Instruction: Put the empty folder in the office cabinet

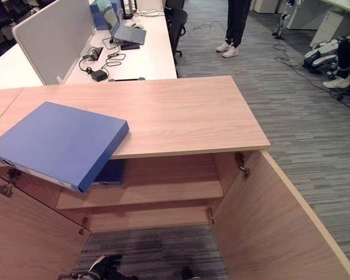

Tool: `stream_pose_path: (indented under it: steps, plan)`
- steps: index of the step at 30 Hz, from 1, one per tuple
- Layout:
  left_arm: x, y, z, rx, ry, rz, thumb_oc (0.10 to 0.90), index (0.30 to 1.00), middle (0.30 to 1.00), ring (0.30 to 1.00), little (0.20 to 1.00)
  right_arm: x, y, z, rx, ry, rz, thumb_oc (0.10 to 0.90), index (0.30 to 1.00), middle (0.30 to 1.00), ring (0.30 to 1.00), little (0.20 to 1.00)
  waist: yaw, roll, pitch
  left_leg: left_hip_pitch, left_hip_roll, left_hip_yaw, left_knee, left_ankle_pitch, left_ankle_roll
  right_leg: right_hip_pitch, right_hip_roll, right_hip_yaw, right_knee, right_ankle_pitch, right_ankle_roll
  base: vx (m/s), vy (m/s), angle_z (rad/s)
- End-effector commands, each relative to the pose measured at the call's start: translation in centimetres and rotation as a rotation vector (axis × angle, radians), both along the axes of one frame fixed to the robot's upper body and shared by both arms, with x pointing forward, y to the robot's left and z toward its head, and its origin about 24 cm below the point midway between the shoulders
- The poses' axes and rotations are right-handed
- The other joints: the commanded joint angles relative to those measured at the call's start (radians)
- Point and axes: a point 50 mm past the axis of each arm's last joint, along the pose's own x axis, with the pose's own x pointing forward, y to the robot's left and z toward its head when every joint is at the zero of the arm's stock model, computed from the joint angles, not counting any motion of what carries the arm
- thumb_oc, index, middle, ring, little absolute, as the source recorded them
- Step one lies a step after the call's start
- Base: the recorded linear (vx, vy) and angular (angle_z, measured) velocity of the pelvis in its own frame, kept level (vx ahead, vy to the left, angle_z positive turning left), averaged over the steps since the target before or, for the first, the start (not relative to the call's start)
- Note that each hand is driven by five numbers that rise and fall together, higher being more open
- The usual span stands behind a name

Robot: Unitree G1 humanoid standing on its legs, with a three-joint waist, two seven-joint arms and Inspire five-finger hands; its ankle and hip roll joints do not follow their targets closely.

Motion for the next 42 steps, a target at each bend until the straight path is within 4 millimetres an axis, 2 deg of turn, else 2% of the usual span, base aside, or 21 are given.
stream_pose_path:
  steps: [1,7,9,10,11,12,13,14,18,19,22,26,32,33,34,42]
  plan:
    - [1.5,1.0,0.7,0.041,-0.047,-0.058,0.800,0.900,0.900,0.900,0.900,2.1,0.1,0.3,0.004,-0.062,-0.027,0.800,0.900,0.900,0.900,0.900,-0.006,-0.039,-0.047,-0.040,-0.007,0.000,0.098,-0.076,0.017,0.017,0.044,-0.059,0.006,-0.104,0.040,0.04,0.111,0.00]
    - [2.9,1.4,1.4,0.052,-0.111,-0.050,0.800,0.900,0.900,0.900,0.900,2.2,0.3,0.2,0.001,-0.066,-0.037,0.800,0.900,0.900,0.900,0.900,-0.004,-0.030,-0.058,-0.004,-0.025,-0.024,0.008,-0.058,0.021,0.006,0.033,-0.056,0.003,-0.095,0.057,0.03,0.087,0.07]
    - [4.1,1.6,2.1,0.053,-0.170,-0.044,0.800,0.900,0.900,0.900,0.900,2.1,0.4,0.2,0.010,-0.069,-0.053,0.800,0.900,0.900,0.900,0.900,0.001,-0.028,-0.066,0.007,-0.032,-0.040,-0.004,-0.064,0.024,0.006,0.029,-0.045,0.002,-0.093,0.062,0.08,0.093,0.03]
    - [8.0,2.2,4.9,0.020,-0.377,-0.120,0.800,0.900,0.900,0.900,0.900,1.3,0.1,0.2,0.011,-0.052,-0.054,0.800,0.900,0.900,0.900,0.900,-0.004,-0.027,-0.068,0.019,-0.036,-0.048,-0.004,-0.071,0.023,0.019,0.025,-0.038,-0.002,-0.098,0.067,0.07,0.068,0.02]
    - [13.1,0.7,9.2,-0.014,-0.608,-0.125,0.800,0.900,0.900,0.900,0.900,1.8,0.5,0.2,0.015,-0.089,-0.052,0.800,0.900,0.900,0.900,0.900,-0.005,-0.030,-0.070,0.014,-0.038,-0.052,-0.004,-0.070,0.024,0.015,0.023,-0.037,-0.002,-0.092,0.068,0.05,0.066,0.04]
    - [9.4,2.6,6.1,-0.084,-0.427,0.029,0.800,0.900,0.900,0.900,0.900,1.7,0.6,0.2,0.039,-0.097,-0.069,0.800,0.900,0.900,0.900,0.900,0.005,-0.030,-0.063,0.017,-0.040,-0.060,-0.004,-0.070,0.026,0.021,0.018,-0.038,-0.004,-0.092,0.068,-0.02,0.066,0.05]
    - [7.1,5.0,5.0,0.035,-0.334,0.066,0.800,0.900,0.900,0.900,0.900,2.0,0.6,0.3,0.036,-0.113,-0.080,0.800,0.900,0.900,0.900,0.900,0.015,-0.027,-0.059,0.014,-0.043,-0.066,-0.004,-0.069,0.026,0.017,0.014,-0.040,-0.003,-0.088,0.073,-0.02,0.065,0.12]
    - [6.4,5.3,4.6,0.048,-0.306,0.089,0.800,0.900,0.900,0.900,0.900,1.8,0.5,0.2,0.031,-0.100,-0.082,0.800,0.900,0.900,0.900,0.900,0.019,-0.026,-0.063,0.008,-0.043,-0.067,-0.004,-0.068,0.026,0.010,0.013,-0.038,-0.003,-0.084,0.072,-0.01,0.070,0.12]
    - [6.5,4.3,5.1,-0.026,-0.386,0.146,0.800,0.900,0.900,0.900,0.900,1.6,0.3,0.2,0.026,-0.082,-0.087,0.800,0.900,0.900,0.900,0.900,0.036,-0.027,-0.061,0.012,-0.049,-0.082,-0.004,-0.072,0.030,0.012,0.007,-0.039,-0.003,-0.082,0.073,0.01,0.026,0.04]
    - [6.8,3.6,6.1,-0.120,-0.470,0.196,0.800,0.900,0.900,0.900,0.900,1.3,0.3,0.2,0.028,-0.082,-0.102,0.800,0.900,0.900,0.900,0.900,0.049,-0.031,-0.059,0.014,-0.051,-0.095,-0.004,-0.074,0.033,0.017,0.004,-0.039,-0.005,-0.083,0.072,0.00,0.000,0.00]
    - [6.8,3.2,7.3,-0.191,-0.542,0.207,0.800,0.900,0.900,0.900,0.900,0.7,0.3,0.1,0.029,-0.063,-0.109,0.800,0.900,0.900,0.900,0.900,0.067,-0.037,-0.058,0.017,-0.050,-0.112,-0.004,-0.074,0.035,0.024,0.001,-0.047,-0.008,-0.087,0.070,0.00,0.000,0.04]
    - [7.1,2.9,8.0,-0.201,-0.586,0.200,0.800,0.900,0.900,0.900,0.900,0.7,0.2,0.1,0.024,-0.057,-0.104,0.800,0.900,0.900,0.900,0.900,0.079,-0.042,-0.059,0.019,-0.049,-0.127,-0.004,-0.074,0.036,0.029,0.001,-0.052,-0.010,-0.091,0.068,0.00,-0.010,0.25]
    - [8.6,3.2,11.0,-0.196,-0.766,0.208,0.800,0.900,0.900,0.900,0.900,1.1,0.6,0.1,0.022,-0.081,-0.087,0.800,0.900,0.900,0.900,0.900,0.104,-0.053,-0.053,0.010,-0.040,-0.154,-0.004,-0.062,0.028,0.032,0.003,-0.071,-0.013,-0.102,0.059,-0.02,-0.038,0.13]
    - [8.6,3.2,11.0,-0.196,-0.766,0.208,0.800,0.900,0.900,0.900,0.900,1.1,0.6,0.1,0.022,-0.081,-0.087,0.800,0.900,0.900,0.900,0.900,0.103,-0.053,-0.053,0.010,-0.040,-0.155,-0.004,-0.062,0.028,0.032,0.003,-0.072,-0.013,-0.102,0.059,-0.04,-0.070,0.28]
    - [9.3,3.3,12.3,-0.194,-0.834,0.219,0.800,0.900,0.900,0.900,0.900,1.3,0.6,0.1,0.015,-0.080,-0.071,0.800,0.900,0.900,0.900,0.900,0.115,-0.057,-0.047,0.002,-0.036,-0.164,0.002,-0.054,0.022,0.035,0.004,-0.088,-0.013,-0.108,0.054,-0.03,-0.054,0.27]
    - [10.6,3.0,15.5,-0.222,-1.008,0.248,0.800,0.900,0.900,0.900,0.900,1.2,-0.1,0.3,-0.014,-0.072,-0.047,0.800,0.900,0.900,0.900,0.900,0.143,-0.066,-0.032,-0.020,-0.024,-0.199,0.030,-0.043,0.001,0.059,0.010,-0.152,-0.013,-0.127,0.039,-0.01,-0.062,0.28]
